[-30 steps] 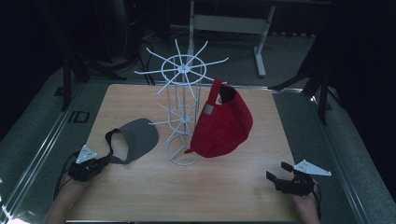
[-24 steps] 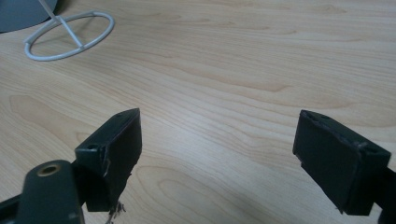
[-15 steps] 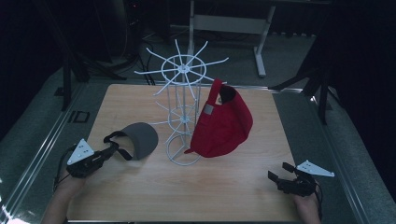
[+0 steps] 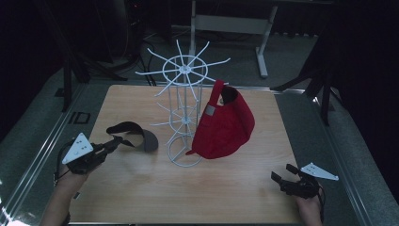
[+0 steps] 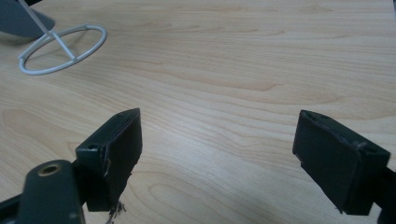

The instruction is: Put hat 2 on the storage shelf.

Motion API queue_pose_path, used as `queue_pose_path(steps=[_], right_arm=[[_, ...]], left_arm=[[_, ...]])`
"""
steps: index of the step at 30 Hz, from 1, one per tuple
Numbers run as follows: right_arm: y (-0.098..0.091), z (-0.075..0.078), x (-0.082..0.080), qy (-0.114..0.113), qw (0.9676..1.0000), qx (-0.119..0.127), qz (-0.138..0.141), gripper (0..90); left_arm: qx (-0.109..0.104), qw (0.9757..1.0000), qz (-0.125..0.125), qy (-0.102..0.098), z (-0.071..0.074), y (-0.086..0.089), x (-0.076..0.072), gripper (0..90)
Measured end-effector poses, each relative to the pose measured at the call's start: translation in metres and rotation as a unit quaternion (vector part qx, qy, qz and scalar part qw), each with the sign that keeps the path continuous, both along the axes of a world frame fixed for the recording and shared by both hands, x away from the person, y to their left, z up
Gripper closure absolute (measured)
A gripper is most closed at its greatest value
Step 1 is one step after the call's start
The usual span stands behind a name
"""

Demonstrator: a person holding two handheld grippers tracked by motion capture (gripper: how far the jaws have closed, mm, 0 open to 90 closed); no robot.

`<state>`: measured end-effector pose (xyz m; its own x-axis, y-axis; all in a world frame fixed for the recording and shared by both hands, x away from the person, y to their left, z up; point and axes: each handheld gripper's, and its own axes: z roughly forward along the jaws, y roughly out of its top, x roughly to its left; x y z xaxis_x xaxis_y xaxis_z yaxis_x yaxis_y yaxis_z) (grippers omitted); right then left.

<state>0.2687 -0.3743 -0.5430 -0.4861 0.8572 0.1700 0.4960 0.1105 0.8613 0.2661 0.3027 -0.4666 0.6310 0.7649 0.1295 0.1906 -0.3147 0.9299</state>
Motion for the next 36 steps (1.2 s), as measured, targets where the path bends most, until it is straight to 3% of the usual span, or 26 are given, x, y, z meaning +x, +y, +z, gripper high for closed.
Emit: queue_pose_path(steps=[6,10,15,19,23,29,36], right_arm=[[-0.001,0.001,0.0,-0.001,1.0,0.005,-0.003,15.8],[-0.002,0.003,0.0,-0.001,1.0,0.005,-0.004,15.8],[-0.003,0.002,0.0,0.002,1.0,0.008,-0.002,15.8],[-0.002,0.002,0.0,0.002,1.0,0.009,-0.002,15.7],[-0.002,0.004,0.0,0.0,1.0,0.008,-0.001,15.8],[-0.001,0.003,-0.001,0.002,1.0,0.005,0.0,15.8],[-0.001,0.002,-0.001,0.004,1.0,0.004,0.002,15.8]], left_arm=[[-0.016,0.9994,-0.002,-0.032,0.025,-0.005,0.002,86.7],[-0.018,0.9992,-0.013,-0.032,0.04,-0.01,0.003,86.7],[-0.002,0.999,-0.032,-0.031,0.056,-0.012,0.0,86.6],[-0.009,0.9981,-0.046,-0.039,0.068,-0.011,-0.005,86.6],[-0.033,0.9952,-0.074,-0.055,0.082,-0.005,-0.013,86.6],[-0.029,0.9927,-0.086,-0.079,0.1,-0.004,-0.024,86.6],[-0.036,0.9885,-0.104,-0.103,0.129,-0.013,-0.023,86.6]])
